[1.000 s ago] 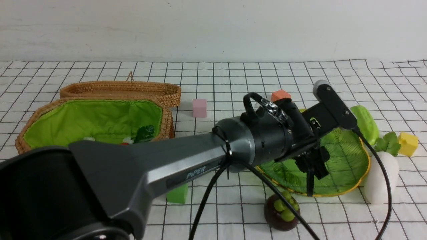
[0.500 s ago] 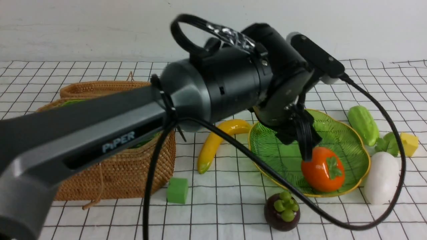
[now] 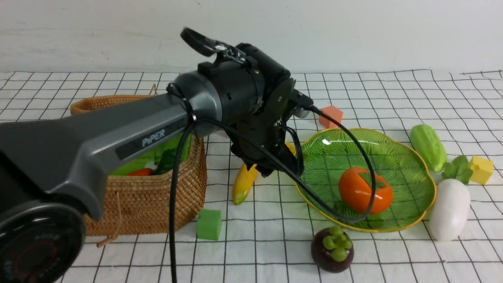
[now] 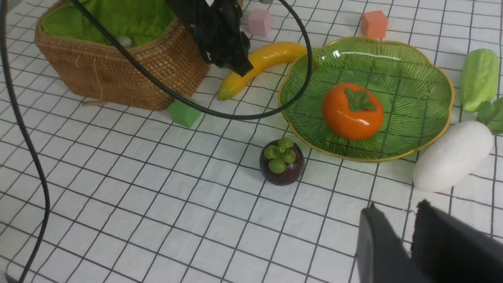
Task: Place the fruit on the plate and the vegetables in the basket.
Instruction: Use the left arm to grab a banana and put it into the right plate, then use the right arm to grab a mangosteen and put it into the right plate
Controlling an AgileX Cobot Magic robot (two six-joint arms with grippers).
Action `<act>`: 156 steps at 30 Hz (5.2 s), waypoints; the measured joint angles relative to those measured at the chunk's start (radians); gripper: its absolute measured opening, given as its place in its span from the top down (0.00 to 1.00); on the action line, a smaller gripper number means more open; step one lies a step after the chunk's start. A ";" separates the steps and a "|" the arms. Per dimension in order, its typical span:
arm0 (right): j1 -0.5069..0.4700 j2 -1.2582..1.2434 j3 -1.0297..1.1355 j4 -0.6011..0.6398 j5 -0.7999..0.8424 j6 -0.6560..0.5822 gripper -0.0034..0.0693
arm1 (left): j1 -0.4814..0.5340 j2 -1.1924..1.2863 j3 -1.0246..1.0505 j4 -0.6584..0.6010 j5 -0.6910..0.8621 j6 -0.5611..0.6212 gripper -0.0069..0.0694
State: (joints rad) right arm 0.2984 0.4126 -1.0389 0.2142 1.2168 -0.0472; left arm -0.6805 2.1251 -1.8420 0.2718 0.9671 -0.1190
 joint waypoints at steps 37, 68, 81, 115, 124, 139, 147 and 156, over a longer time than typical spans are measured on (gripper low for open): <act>0.000 0.000 0.000 0.015 0.046 -0.016 0.71 | 0.050 0.174 -0.142 0.204 -0.072 -0.240 0.50; 0.000 0.000 -0.059 -0.006 0.047 -0.129 0.71 | -0.060 0.263 -0.432 -0.218 -0.118 0.394 0.41; 0.000 0.000 -0.059 -0.003 0.042 -0.129 0.70 | -0.060 -0.032 -0.432 -0.244 0.175 0.163 0.38; 0.339 0.785 -0.057 0.067 -0.161 0.103 0.94 | -0.060 -2.076 1.329 -0.188 -0.415 -0.203 0.93; 0.349 0.982 -0.057 -0.127 -0.225 0.365 0.78 | -0.060 -1.892 1.333 -0.289 -0.397 -0.026 0.93; 0.317 1.244 -0.057 -0.114 -0.427 0.495 0.03 | -0.060 -1.773 1.334 -0.674 -0.465 0.395 0.93; 0.317 1.351 -0.058 -0.195 -0.469 0.576 0.08 | -0.060 -1.773 1.334 -0.676 -0.446 0.399 0.93; 0.317 1.401 -0.059 -0.214 -0.521 0.594 0.09 | -0.060 -1.773 1.334 -0.688 -0.445 0.399 0.93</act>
State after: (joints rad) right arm 0.6152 1.8132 -1.0977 0.0000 0.6959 0.5470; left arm -0.7403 0.3523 -0.5078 -0.4163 0.5219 0.2795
